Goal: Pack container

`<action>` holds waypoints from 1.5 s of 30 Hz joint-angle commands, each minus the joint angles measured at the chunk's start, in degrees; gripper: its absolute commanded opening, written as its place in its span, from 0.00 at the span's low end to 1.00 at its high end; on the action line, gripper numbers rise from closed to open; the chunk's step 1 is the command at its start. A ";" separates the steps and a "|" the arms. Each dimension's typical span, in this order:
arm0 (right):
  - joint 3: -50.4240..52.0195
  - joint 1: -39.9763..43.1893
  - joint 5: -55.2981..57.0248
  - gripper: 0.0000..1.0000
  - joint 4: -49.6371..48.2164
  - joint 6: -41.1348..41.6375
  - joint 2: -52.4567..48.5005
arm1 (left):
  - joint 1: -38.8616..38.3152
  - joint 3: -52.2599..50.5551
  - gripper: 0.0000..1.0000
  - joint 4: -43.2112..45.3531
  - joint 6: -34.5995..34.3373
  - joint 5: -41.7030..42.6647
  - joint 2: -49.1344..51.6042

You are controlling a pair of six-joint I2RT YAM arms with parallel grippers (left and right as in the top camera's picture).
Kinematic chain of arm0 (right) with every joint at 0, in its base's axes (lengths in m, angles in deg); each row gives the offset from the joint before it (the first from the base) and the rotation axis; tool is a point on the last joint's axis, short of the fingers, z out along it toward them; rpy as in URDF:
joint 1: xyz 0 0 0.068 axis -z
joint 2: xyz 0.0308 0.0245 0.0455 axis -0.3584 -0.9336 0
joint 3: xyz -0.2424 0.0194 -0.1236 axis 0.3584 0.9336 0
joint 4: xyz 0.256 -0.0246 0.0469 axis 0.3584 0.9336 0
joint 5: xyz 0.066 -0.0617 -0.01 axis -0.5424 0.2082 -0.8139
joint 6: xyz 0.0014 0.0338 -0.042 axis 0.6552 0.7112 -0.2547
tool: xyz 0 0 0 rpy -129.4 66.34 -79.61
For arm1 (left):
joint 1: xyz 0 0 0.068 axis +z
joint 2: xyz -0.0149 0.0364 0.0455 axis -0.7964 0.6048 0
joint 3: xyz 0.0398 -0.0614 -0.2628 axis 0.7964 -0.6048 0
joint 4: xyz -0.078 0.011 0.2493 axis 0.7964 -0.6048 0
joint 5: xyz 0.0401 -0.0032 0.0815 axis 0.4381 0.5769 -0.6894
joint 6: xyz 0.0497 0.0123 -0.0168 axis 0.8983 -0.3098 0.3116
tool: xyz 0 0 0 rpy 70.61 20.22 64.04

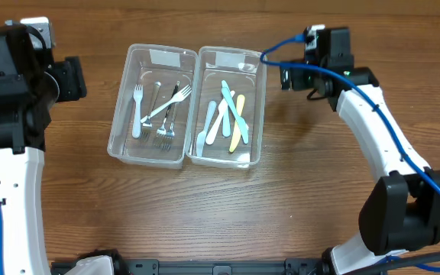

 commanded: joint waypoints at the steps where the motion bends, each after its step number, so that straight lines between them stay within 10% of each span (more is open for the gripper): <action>1: -3.34 0.63 1.60 1.00 1.42 0.63 3.17 | 0.35 -0.59 0.85 -1.66 3.39 2.34 0.92; 4: -3.34 2.84 1.57 1.00 5.16 2.29 5.97 | 0.35 -1.29 1.00 -2.29 3.37 2.34 0.37; 17: -1.29 15.13 -0.85 1.00 15.47 7.50 26.14 | 0.24 -17.64 1.00 5.42 2.51 2.97 -17.03; 35: 28.83 -1.64 5.95 1.00 26.23 14.71 70.18 | -10.36 -33.05 1.00 0.57 -0.07 -6.86 -51.71; 45: 31.98 -2.40 5.95 1.00 26.43 18.40 73.37 | -10.36 -34.36 1.00 -3.45 -1.99 -8.81 -54.31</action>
